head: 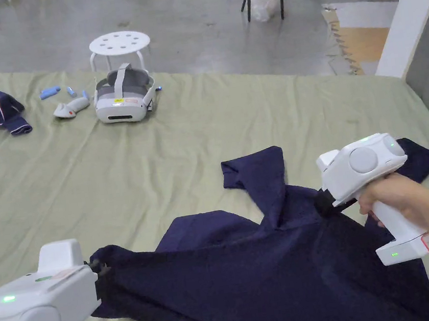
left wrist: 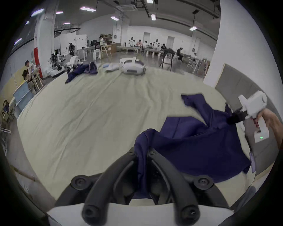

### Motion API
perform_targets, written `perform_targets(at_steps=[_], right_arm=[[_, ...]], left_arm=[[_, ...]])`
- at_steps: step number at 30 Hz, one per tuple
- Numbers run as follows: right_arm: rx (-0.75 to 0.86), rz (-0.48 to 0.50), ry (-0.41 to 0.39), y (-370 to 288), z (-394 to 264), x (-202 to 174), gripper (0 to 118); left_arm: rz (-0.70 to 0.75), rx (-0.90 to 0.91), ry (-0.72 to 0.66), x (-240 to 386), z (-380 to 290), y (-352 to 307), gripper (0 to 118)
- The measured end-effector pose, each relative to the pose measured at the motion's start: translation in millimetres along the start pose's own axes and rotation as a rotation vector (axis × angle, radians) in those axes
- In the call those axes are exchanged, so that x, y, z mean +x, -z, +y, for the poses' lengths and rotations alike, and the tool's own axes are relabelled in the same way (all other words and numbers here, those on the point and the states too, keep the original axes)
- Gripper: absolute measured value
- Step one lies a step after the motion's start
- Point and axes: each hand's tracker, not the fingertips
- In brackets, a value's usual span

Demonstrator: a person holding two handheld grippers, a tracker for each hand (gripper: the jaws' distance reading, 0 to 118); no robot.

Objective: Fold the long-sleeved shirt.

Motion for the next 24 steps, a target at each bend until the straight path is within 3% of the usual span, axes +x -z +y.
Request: perform_targets(at_steps=[6, 9, 11, 14, 17, 20, 22, 24], right_arm=[[0.32, -0.154, 0.082, -189.6, 27.5, 58.7, 6], [0.466, -0.281, 0.083, -272.1, 55.7, 80.5, 6], [0.558, -0.375, 0.147, -316.8, 78.1, 95.6, 6], [0.66, -0.407, 0.192, -371.1, 110.8, 106.0, 6], [0.719, -0.56, 0.155, -408.0, 145.9, 110.9, 6], [0.784, -0.562, 0.194, -443.0, 171.8, 120.4, 6], [0.855, -0.618, 0.226, -463.4, 174.7, 113.7, 6], [0.841, -0.616, 0.245, -470.7, 185.3, 118.8, 6]], left_arm=[[-0.085, 0.225, 0.094, 47.0, 145.2, -34.2, 12], [-0.107, 0.354, 0.189, 90.7, 236.2, -58.7, 12], [-0.137, 0.403, 0.181, 114.6, 299.1, -68.5, 12], [-0.025, 0.492, 0.275, 159.3, 376.2, -82.9, 12], [-0.063, 0.53, 0.229, 187.3, 442.0, -100.4, 12], [-0.029, 0.59, 0.232, 205.3, 487.4, -116.3, 12], [-0.035, 0.622, 0.216, 214.8, 506.5, -128.6, 12], [-0.064, 0.611, 0.175, 215.3, 518.8, -130.4, 12]])
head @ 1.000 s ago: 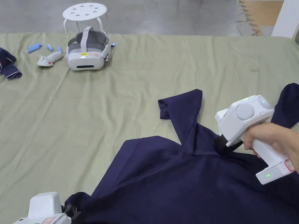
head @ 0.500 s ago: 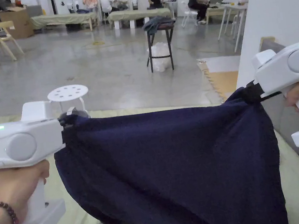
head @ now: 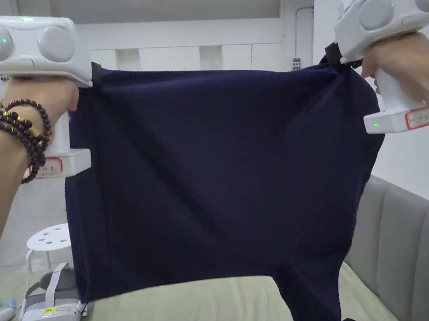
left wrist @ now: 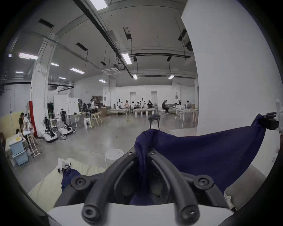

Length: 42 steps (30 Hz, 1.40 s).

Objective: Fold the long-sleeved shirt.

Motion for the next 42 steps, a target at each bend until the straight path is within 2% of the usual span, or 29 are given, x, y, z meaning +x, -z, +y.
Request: perform_targets(at_steps=[4, 7, 13, 16, 18, 20, 24, 27, 28, 29, 31, 34, 36, 38, 42], right_arm=[[0.002, -0.008, -0.007, 6.9, 0.8, 0.8, 6], [-0.032, 0.006, 0.029, 20.0, -25.4, 0.0, 6], [-0.195, 0.07, 0.068, 59.4, -143.3, -24.9, 6], [-0.301, 0.083, 0.103, 82.4, -216.3, -44.4, 6], [-0.373, 0.088, 0.096, 91.0, -259.5, -60.9, 6], [-0.431, 0.107, 0.073, 96.6, -295.8, -75.7, 6], [-0.478, 0.133, 0.081, 98.0, -337.1, -87.9, 6], [-0.441, 0.162, 0.111, 60.5, -335.7, -82.2, 6], [-0.408, 0.188, 0.161, 50.4, -337.5, -77.7, 6], [-0.395, 0.208, 0.158, 39.4, -339.8, -74.6, 6], [-0.362, 0.216, 0.09, -3.1, -350.3, -71.9, 6], [-0.351, 0.226, 0.046, -77.2, -381.1, -69.6, 6], [-0.366, 0.244, 0.049, -114.9, -414.8, -66.9, 6], [-0.438, 0.258, 0.084, -149.1, -453.8, -64.9, 6], [-0.58, 0.302, 0.114, -223.3, -535.8, -65.2, 6]], left_arm=[[0.022, 0.019, 0.069, 10.5, -12.7, -2.1, 12], [0.011, -0.019, 0.058, 3.2, -35.7, 24.9, 12], [0.015, -0.184, 0.095, 3.8, -141.3, 59.7, 12], [0.0, -0.283, 0.064, -1.5, -205.7, 78.9, 12], [0.002, -0.339, 0.055, -6.1, -246.8, 86.4, 12], [0.003, -0.38, 0.046, -4.3, -283.2, 69.6, 12], [0.01, -0.468, 0.018, -12.7, -331.8, 59.1, 12], [0.006, -0.468, -0.004, -22.1, -337.4, 34.6, 12], [-0.001, -0.446, -0.016, -24.5, -338.6, 19.9, 12], [-0.01, -0.437, -0.012, -27.2, -339.6, 4.7, 12], [-0.004, -0.419, -0.01, -34.3, -345.4, -27.3, 12], [-0.02, -0.386, -0.015, -41.4, -363.1, -97.1, 12], [-0.021, -0.389, -0.008, -48.2, -393.1, -139.4, 12], [-0.033, -0.431, -0.017, -53.7, -427.3, -183.8, 12], [-0.063, -0.66, -0.036, -66.9, -515.3, -250.5, 12]])
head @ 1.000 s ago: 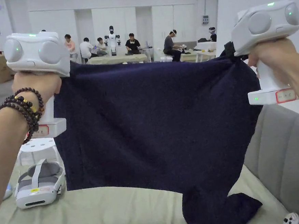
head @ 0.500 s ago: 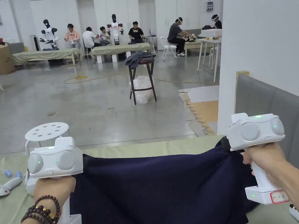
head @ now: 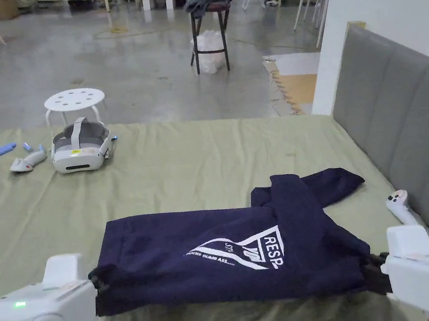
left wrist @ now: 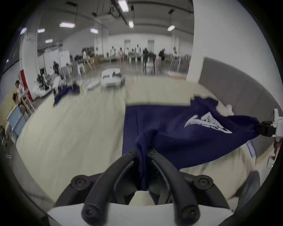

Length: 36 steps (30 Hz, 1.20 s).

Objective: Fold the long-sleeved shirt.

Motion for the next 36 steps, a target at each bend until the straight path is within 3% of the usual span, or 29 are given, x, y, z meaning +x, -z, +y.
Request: perform_targets(at_steps=[6, 9, 12, 13, 14, 15, 16, 17, 18, 20, 21, 22, 23, 24, 25, 30, 36], right_arm=[[-0.285, 0.038, -0.053, 2.0, -110.9, -4.6, 6], [-0.339, 0.056, -0.029, 11.3, -127.8, -7.9, 6], [-0.344, 0.029, -0.06, 14.7, -122.6, -17.5, 8], [-0.329, 0.018, -0.069, 11.2, -118.9, -19.6, 18], [-0.293, 0.013, -0.072, 5.3, -114.1, -20.5, 37], [-0.262, 0.019, -0.067, 1.2, -109.9, -17.6, 65], [-0.232, 0.03, -0.05, -3.3, -105.4, -17.3, 104], [-0.207, 0.036, -0.038, -8.7, -100.3, -16.8, 117], [-0.176, 0.043, -0.024, -15.5, -94.9, -15.9, 118], [-0.136, 0.056, 0.012, -26.8, -84.0, -10.5, 112], [-0.124, 0.051, 0.027, -30.7, -79.6, -9.5, 103], [-0.113, 0.051, 0.035, -33.7, -76.0, -8.5, 75], [-0.1, 0.049, 0.041, -37.3, -73.3, -5.4, 39], [-0.091, 0.049, 0.043, -38.0, -71.3, -5.0, 5], [-0.085, 0.039, 0.046, -36.0, -69.9, -5.2, 0], [-0.075, 0.07, 0.049, -23.0, -47.0, -2.8, 0], [0.088, 0.05, -0.009, -1.5, 70.6, 4.9, 0]], left_arm=[[0.013, -0.261, 0.039, -15.3, -99.8, -2.6, 12], [0.03, -0.253, 0.032, -4.1, -115.1, -20.4, 12], [0.035, -0.231, 0.004, -1.1, -114.2, -24.3, 17], [0.041, -0.2, -0.007, -1.2, -110.4, -28.8, 38], [0.041, -0.167, -0.012, -1.7, -106.0, -34.6, 71], [0.025, -0.152, -0.012, -3.5, -101.1, -39.7, 100], [0.009, -0.14, -0.027, -4.6, -96.4, -46.6, 108], [-0.026, -0.069, -0.058, -11.6, -92.2, -69.9, 103], [-0.043, -0.066, -0.07, -14.5, -88.1, -85.5, 101], [-0.037, -0.062, -0.093, -16.3, -78.4, -112.1, 101], [-0.035, -0.041, -0.1, -28.1, -79.3, -39.5, 98], [-0.042, -0.01, -0.095, -30.1, -76.4, -35.2, 80], [-0.043, 0.032, -0.084, -30.4, -74.1, -31.8, 49], [-0.05, 0.057, -0.072, -22.3, -63.1, -48.1, 10], [-0.056, 0.066, -0.064, -13.7, -53.0, -62.0, 4], [-0.062, 0.064, -0.03, 8.2, -26.7, -47.2, 4], [-0.11, 0.053, -0.002, 10.3, 17.9, -3.0, 4]])
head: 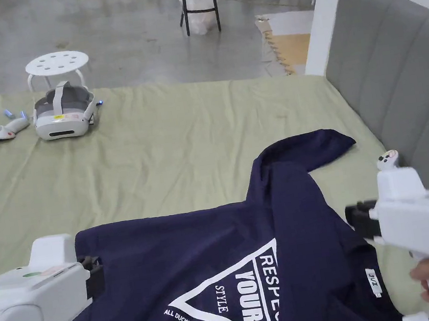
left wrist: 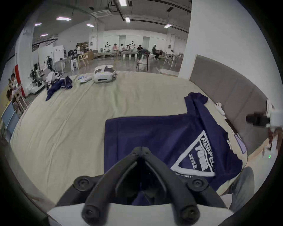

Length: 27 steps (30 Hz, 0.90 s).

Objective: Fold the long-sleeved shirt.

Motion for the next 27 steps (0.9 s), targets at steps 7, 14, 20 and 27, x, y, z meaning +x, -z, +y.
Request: perform_targets(at_steps=[7, 14, 20, 27], right_arm=[[-0.029, -0.02, -0.048, 159.2, 152.0, 34.6, 0], [-0.227, -0.096, 0.024, 349.4, 196.6, 69.7, 69], [-0.306, -0.195, 0.138, 446.7, 177.4, 97.9, 72], [-0.332, -0.139, 0.208, 447.1, 161.9, 94.8, 1]], left_arm=[[-0.01, -0.012, 0.026, 7.7, 38.0, 79.5, 4], [-0.001, -0.039, -0.011, 1.4, 46.4, 135.0, 4], [0.006, -0.059, -0.041, -5.2, 27.5, 153.0, 4], [-0.018, -0.097, -0.072, -0.2, 18.6, 154.9, 4]])
